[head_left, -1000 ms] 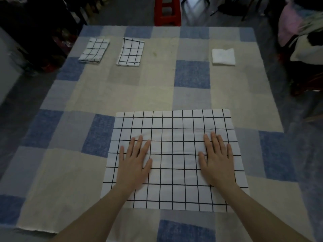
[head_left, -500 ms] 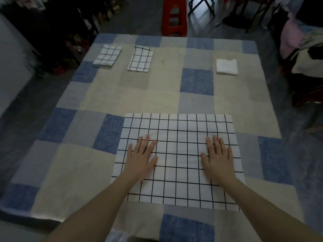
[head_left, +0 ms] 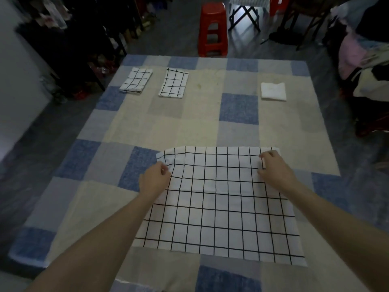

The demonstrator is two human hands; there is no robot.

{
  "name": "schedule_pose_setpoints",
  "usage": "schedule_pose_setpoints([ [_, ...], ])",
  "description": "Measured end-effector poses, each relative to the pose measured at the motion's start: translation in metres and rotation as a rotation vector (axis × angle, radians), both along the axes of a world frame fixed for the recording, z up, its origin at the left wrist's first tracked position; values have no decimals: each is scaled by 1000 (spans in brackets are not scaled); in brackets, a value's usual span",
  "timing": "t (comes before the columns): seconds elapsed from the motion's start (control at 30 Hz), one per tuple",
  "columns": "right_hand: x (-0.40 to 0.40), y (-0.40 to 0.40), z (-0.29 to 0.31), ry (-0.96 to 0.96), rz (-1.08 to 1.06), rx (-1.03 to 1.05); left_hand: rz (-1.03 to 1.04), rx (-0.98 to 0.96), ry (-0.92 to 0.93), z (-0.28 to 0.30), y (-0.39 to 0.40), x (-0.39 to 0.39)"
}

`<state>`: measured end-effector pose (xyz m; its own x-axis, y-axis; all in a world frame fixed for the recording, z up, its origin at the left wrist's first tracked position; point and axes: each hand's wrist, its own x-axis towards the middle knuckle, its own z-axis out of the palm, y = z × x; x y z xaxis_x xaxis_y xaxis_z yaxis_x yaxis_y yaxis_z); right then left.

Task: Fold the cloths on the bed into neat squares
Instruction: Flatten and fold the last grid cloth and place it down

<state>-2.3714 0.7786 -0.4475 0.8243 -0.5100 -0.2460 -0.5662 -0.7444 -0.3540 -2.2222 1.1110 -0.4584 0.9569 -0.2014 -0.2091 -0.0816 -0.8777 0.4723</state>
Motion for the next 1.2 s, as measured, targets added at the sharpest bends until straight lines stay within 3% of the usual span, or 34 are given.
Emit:
schedule_pose_setpoints([
  [0.2,32,-31,-7,148,85,-55,159,-253,134,11,-26,37],
  [0.37,50,-44,-2,173,114,-191,297,-292,365,7,-33,64],
  [0.5,53,-45,-1,186,110,-265,159,-272,376,18,-38,74],
  [0.67,51,-52,20,79,-5,-149,-21,-313,374,54,-64,84],
  [0.8,58,-65,64,-155,-115,-137,-107,-429,247,97,-84,97],
  [0.97,45,-70,144,-719,-196,-142,-206,-553,-299,170,-89,110],
  [1.03,20,-57,165,-878,-146,-88,-266,-573,-424,185,-73,100],
  [1.1,-13,-42,161,-909,-47,-48,-366,-516,-481,184,-48,81],
  [1.2,-69,-23,118,-772,161,9,-552,-487,-482,153,-4,46],
])
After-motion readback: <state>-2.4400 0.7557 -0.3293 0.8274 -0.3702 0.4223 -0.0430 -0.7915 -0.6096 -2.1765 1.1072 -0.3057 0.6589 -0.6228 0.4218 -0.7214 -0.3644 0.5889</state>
